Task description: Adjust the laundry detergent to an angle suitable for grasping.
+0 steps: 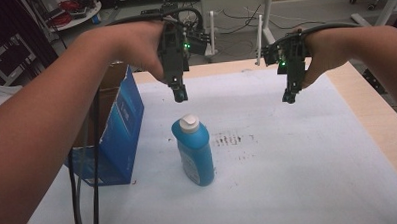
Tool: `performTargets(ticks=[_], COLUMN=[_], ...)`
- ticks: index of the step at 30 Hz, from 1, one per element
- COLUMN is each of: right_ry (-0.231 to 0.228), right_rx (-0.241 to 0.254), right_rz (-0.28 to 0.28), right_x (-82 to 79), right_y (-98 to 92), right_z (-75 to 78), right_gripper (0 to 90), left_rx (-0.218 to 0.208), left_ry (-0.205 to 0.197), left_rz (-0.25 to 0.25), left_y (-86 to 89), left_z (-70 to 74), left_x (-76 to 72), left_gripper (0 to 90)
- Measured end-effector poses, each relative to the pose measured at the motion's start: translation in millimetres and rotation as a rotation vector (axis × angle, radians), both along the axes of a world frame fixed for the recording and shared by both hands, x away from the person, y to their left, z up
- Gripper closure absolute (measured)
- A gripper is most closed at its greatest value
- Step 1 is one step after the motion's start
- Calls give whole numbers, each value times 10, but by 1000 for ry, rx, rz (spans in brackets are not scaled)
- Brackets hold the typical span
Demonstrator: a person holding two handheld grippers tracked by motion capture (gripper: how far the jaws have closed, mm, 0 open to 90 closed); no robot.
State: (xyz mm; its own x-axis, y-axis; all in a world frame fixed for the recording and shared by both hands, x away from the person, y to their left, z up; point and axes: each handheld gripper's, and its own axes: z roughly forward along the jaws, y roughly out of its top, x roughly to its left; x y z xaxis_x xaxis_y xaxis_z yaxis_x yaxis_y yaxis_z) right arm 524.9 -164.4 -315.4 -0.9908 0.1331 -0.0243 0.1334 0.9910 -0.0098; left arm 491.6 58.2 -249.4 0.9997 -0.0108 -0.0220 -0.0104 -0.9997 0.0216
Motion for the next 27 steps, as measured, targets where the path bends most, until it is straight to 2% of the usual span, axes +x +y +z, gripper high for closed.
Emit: performTargets(ticks=[12, 16, 19, 24, 25, 27], right_ry=[-7, -12, -18, -17, -18, -20], right_rx=[1, 3, 21, -1, -3, -3], right_rz=[-2, 7, 1, -12, -1, -4], right_x=[-11, -1, 5, -9, -5, -16], right_y=[-31, -30, -36, -22, -19, -8], right_z=[30, 60, 91, 67, 67, 77], right_gripper=[15, 15, 15, 15, 15, 15], left_rx=[-6, -27, -12, -40, -43, -38], left_ry=[-8, -9, -11, -15, -17, -19], left_rz=[7, 13, 11, 5, 4, 4], left_y=[0, 37, 53, 84, 90, 98], left_z=[25, 42, 42, 90, 95, 96], left_x=[-19, -11, -16, -41, -42, -48], left_gripper=[25, 25, 25, 25, 25, 25])
